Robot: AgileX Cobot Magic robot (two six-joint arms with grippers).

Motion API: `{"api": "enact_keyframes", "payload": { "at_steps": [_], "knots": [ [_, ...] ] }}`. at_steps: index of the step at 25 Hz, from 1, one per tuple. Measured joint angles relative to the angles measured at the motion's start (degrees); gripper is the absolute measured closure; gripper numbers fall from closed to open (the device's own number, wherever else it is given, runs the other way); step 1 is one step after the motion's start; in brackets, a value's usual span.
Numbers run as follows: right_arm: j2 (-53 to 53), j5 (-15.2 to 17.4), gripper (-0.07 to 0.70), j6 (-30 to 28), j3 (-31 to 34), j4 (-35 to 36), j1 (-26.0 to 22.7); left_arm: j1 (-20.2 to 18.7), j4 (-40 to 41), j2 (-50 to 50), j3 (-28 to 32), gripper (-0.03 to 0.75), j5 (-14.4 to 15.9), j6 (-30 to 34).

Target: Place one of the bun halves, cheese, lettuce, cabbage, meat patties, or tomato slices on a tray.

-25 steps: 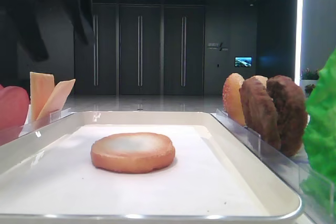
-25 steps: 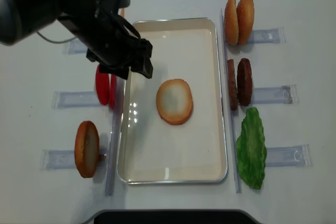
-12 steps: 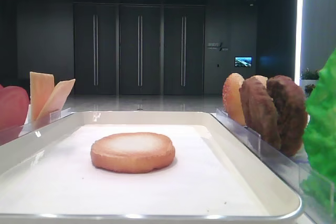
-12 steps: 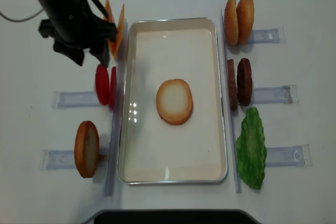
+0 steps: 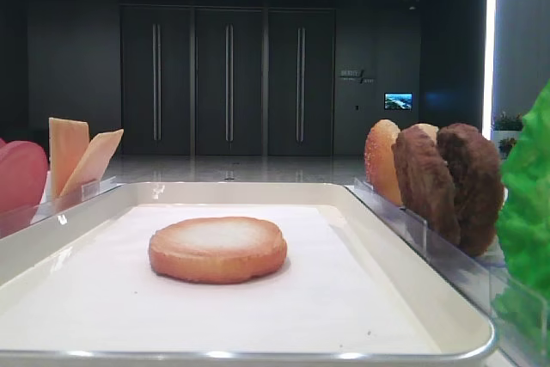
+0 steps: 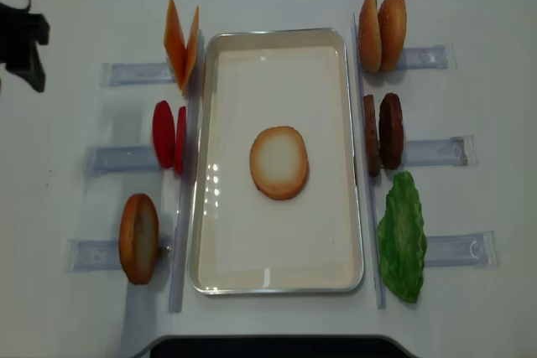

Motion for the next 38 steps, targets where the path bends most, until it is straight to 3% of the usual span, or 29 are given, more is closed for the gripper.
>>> {"api": "enact_keyframes", "payload": {
  "at_steps": [11,17,30,38],
  "knots": [
    [0.00,0.00,0.230,0.00,0.00,0.00,0.00,0.01,-2.94,-35.83,34.21,0.230,-4.41,-1.74],
    [0.00,0.00,0.230,0.00,0.00,0.00,0.00,0.01,-3.26,-53.97,43.86,0.230,-5.89,-0.68],
    [0.00,0.00,0.230,0.00,0.00,0.00,0.00,0.01,-5.32,-84.30,45.28,0.230,-6.14,6.18],
    [0.00,0.00,0.230,0.00,0.00,0.00,0.00,0.01,-5.66,-86.02,45.28,0.230,-5.98,6.73]
  ]
}}
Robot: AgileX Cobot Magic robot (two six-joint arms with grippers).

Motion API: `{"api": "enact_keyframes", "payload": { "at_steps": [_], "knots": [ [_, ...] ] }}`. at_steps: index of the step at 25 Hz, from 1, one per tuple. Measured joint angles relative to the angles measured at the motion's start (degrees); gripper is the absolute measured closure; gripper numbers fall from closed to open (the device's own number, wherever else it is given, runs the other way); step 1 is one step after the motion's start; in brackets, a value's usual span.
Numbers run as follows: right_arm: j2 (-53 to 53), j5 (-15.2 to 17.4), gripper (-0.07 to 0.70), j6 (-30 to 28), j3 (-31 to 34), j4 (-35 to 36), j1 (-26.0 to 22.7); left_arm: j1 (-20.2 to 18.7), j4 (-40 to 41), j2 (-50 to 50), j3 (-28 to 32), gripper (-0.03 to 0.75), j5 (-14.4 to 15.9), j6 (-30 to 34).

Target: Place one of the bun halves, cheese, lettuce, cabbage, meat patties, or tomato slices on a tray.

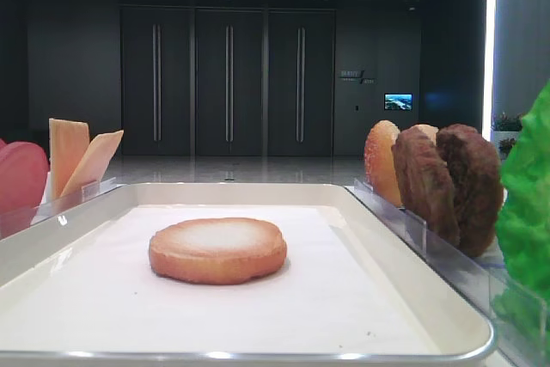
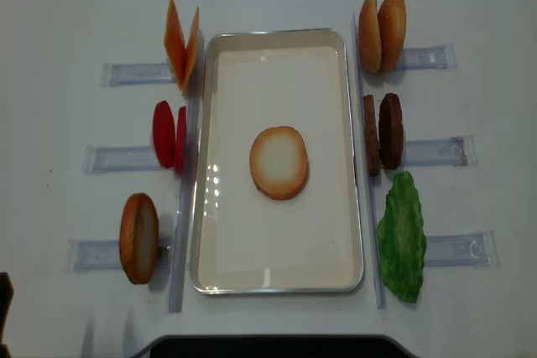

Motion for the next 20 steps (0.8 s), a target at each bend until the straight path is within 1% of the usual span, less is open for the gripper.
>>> {"api": "enact_keyframes", "payload": {
  "at_steps": [20],
  "knots": [
    [0.00,0.00,0.230,0.00,0.00,0.00,0.00,0.00,-0.35,0.00,0.00,0.232,0.00,0.00]
  ]
}}
